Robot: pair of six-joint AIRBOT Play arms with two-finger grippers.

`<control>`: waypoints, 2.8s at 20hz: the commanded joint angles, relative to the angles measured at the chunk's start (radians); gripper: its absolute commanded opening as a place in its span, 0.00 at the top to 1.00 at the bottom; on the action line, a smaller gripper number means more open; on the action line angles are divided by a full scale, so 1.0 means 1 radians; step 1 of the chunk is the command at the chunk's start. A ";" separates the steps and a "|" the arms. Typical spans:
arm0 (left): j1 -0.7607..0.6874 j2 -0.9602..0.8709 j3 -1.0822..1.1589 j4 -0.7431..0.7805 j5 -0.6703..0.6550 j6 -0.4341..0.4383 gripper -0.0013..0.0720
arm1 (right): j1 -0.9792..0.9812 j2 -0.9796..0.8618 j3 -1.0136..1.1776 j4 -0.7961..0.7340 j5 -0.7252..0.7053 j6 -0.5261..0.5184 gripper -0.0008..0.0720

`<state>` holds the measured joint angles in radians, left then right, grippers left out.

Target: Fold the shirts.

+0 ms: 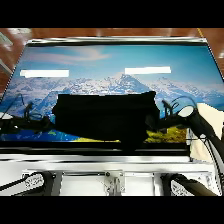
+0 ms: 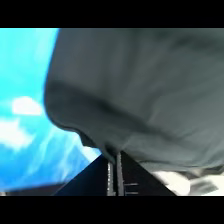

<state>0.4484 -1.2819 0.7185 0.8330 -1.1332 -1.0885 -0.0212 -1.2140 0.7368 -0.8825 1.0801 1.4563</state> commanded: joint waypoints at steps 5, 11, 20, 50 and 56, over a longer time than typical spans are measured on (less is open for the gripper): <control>-0.055 -0.039 0.317 -0.041 0.119 -0.087 0.94 | 0.001 -0.126 0.362 -0.041 -0.216 0.082 0.91; -0.166 -0.298 0.529 -0.041 0.124 -0.116 0.94 | 0.001 -0.370 0.576 -0.066 -0.255 0.086 0.91; -0.140 -0.415 0.606 -0.039 -0.019 -0.196 0.27 | -0.026 -0.483 0.612 -0.262 -0.185 0.038 0.11; -0.556 -0.391 0.661 -0.210 0.076 -0.101 0.85 | -0.092 -0.327 0.623 -0.018 0.100 0.056 0.91; -0.847 -0.462 0.662 -0.288 0.246 -0.101 0.93 | -0.088 -0.151 0.623 -0.014 0.241 0.088 0.91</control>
<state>-0.2722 -1.7145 1.3796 0.6014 -0.9844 -1.1942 -0.1104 -1.4456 1.3586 -0.8986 1.2476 1.5280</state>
